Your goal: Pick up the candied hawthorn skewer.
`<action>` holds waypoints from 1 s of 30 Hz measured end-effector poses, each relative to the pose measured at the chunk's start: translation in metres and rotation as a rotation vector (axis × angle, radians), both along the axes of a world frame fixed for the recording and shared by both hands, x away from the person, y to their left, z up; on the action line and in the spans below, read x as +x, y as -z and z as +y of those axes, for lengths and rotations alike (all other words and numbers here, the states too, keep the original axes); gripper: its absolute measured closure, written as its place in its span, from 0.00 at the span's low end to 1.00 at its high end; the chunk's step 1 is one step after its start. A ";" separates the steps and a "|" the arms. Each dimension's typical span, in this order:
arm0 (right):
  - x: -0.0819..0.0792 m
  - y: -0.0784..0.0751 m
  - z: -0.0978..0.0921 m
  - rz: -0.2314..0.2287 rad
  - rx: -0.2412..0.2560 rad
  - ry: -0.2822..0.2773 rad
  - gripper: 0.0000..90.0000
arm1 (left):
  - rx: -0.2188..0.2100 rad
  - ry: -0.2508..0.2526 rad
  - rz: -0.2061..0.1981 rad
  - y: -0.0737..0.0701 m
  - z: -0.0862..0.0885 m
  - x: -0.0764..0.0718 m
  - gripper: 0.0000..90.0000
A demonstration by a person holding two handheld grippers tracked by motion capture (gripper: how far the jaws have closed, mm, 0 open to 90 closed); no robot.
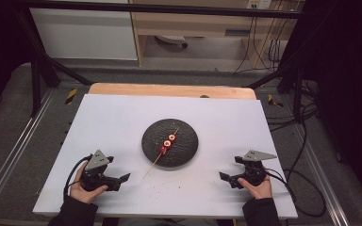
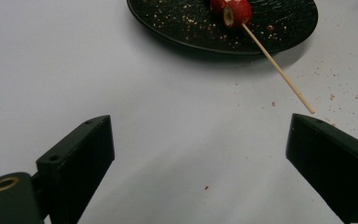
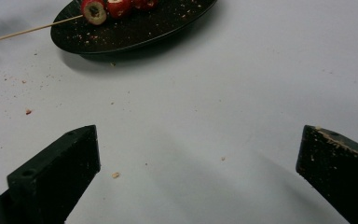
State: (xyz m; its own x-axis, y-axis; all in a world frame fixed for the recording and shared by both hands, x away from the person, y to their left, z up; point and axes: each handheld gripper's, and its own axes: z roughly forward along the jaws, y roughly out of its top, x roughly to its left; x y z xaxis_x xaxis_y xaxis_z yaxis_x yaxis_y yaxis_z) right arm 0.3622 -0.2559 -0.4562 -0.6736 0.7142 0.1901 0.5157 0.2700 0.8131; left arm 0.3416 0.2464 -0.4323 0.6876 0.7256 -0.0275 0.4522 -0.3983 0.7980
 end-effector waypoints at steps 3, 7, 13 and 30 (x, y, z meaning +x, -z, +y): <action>0.000 0.000 0.000 -0.003 -0.001 -0.003 0.00 | 0.003 0.003 0.000 -0.003 -0.004 0.000 0.08; 0.000 0.000 0.000 -0.001 -0.002 -0.002 0.00 | 0.006 0.001 0.010 -0.007 -0.010 0.002 0.08; 0.000 0.000 0.000 0.002 -0.001 -0.001 0.00 | 0.014 0.006 0.004 -0.013 -0.021 0.006 0.08; 0.000 0.000 0.001 0.006 -0.006 0.001 0.00 | 0.065 -0.011 0.038 -0.027 -0.066 0.026 0.14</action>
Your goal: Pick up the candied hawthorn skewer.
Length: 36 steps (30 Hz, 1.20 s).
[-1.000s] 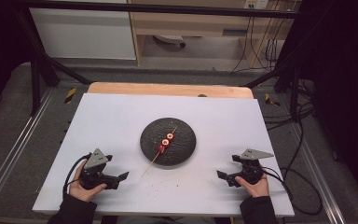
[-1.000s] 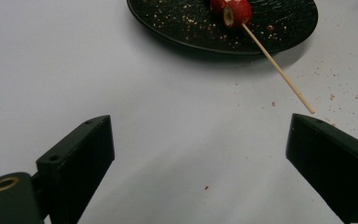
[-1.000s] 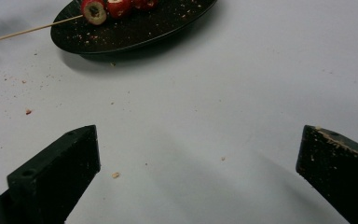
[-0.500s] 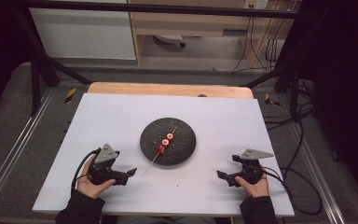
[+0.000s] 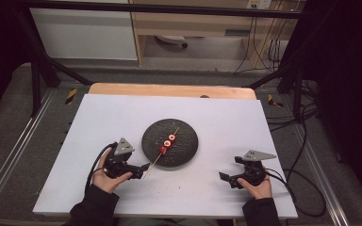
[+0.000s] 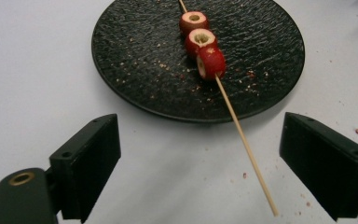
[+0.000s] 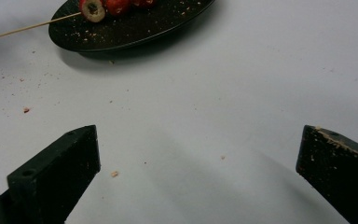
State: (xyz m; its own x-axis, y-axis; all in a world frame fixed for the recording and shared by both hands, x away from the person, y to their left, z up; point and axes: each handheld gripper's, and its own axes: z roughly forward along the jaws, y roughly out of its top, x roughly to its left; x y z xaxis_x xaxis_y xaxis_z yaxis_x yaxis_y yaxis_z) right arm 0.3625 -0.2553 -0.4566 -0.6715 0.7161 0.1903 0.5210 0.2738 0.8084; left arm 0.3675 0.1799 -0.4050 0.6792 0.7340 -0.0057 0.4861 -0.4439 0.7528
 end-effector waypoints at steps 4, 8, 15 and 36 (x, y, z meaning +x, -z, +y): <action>0.000 0.000 0.000 0.000 -0.001 0.001 0.00 | 0.034 -0.009 0.008 -0.001 -0.013 0.005 0.18; 0.000 0.000 0.000 0.000 -0.005 0.001 0.01 | 0.059 -0.013 0.017 0.000 -0.026 0.011 0.24; 0.000 0.001 0.000 0.001 -0.005 0.000 0.01 | 0.100 -0.014 0.065 0.007 -0.046 0.023 0.41; 0.001 0.000 0.000 -0.001 -0.003 0.002 0.01 | 0.143 -0.051 0.092 0.019 -0.068 0.028 0.89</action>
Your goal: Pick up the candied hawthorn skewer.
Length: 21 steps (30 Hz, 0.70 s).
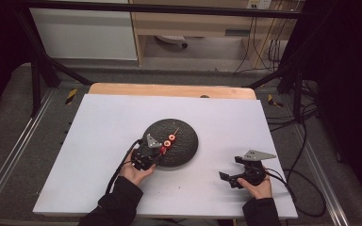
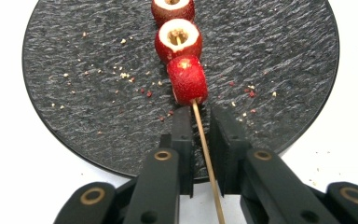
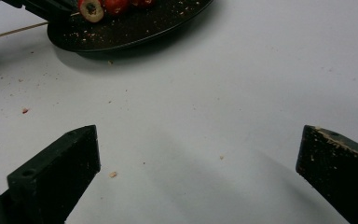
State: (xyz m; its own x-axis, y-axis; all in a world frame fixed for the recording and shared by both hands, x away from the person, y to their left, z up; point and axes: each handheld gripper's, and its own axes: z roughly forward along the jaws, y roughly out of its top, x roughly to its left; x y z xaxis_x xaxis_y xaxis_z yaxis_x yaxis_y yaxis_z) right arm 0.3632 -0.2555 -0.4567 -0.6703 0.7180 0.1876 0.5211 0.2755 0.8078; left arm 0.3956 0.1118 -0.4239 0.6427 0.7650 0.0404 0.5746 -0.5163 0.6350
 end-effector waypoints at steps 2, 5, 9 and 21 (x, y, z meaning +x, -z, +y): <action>0.000 0.000 0.000 0.002 0.001 0.001 0.01 | -0.008 -0.003 -0.002 0.001 0.001 0.000 0.92; 0.000 0.000 0.000 0.003 0.002 0.002 0.01 | -0.014 -0.014 -0.009 0.002 0.001 -0.001 0.95; 0.000 0.000 0.000 0.004 0.002 0.002 0.01 | -0.026 -0.022 -0.014 0.003 0.002 -0.002 0.97; 0.000 0.000 0.000 0.005 0.000 0.001 0.01 | -0.108 -0.028 -0.041 0.002 0.009 -0.006 0.98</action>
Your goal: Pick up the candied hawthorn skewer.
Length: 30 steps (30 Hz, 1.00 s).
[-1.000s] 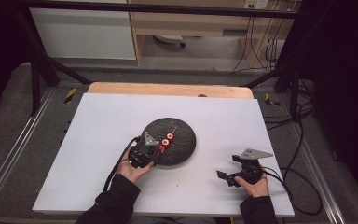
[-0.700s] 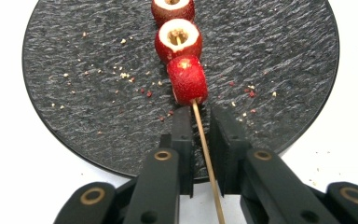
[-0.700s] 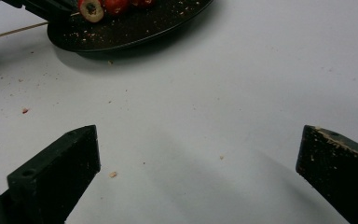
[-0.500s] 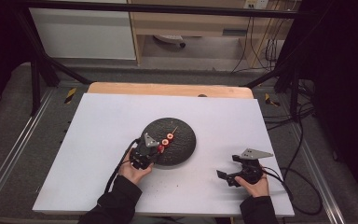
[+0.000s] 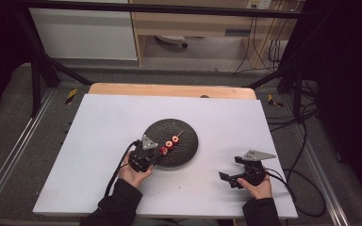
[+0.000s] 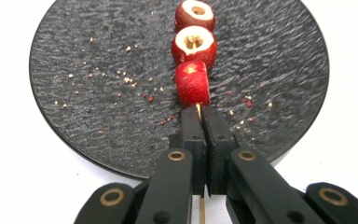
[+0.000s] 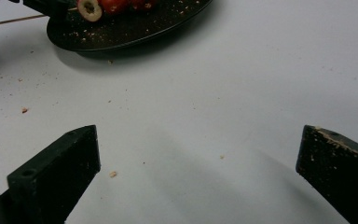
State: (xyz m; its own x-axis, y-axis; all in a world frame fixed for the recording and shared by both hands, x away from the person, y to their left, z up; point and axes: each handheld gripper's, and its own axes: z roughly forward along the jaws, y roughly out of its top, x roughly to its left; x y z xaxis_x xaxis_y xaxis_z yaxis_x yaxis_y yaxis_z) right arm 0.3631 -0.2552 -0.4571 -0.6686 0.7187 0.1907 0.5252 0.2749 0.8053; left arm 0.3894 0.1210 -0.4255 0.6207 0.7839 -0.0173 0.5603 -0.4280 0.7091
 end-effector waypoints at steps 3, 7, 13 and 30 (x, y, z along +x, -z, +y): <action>0.000 0.000 0.000 0.003 0.000 -0.002 0.01 | -0.020 0.004 -0.018 -0.003 0.002 -0.003 0.98; 0.000 0.000 0.000 0.004 0.004 0.001 0.01 | -0.043 0.006 -0.034 -0.007 0.007 -0.006 0.98; 0.000 0.000 0.000 0.005 0.005 0.003 0.01 | -0.067 0.018 -0.056 -0.010 0.016 -0.013 0.98; -0.001 0.001 0.002 0.018 0.026 0.011 0.01 | -0.141 0.039 -0.113 -0.014 0.054 -0.038 0.98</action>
State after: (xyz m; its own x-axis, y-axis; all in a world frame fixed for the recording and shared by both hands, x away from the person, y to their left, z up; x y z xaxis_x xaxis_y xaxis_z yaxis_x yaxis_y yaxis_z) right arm 0.3624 -0.2528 -0.4579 -0.6569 0.7208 0.2213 0.5427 0.2482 0.8024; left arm 0.3514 0.1745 -0.4120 0.6551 0.7536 -0.0538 0.4588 -0.3401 0.8209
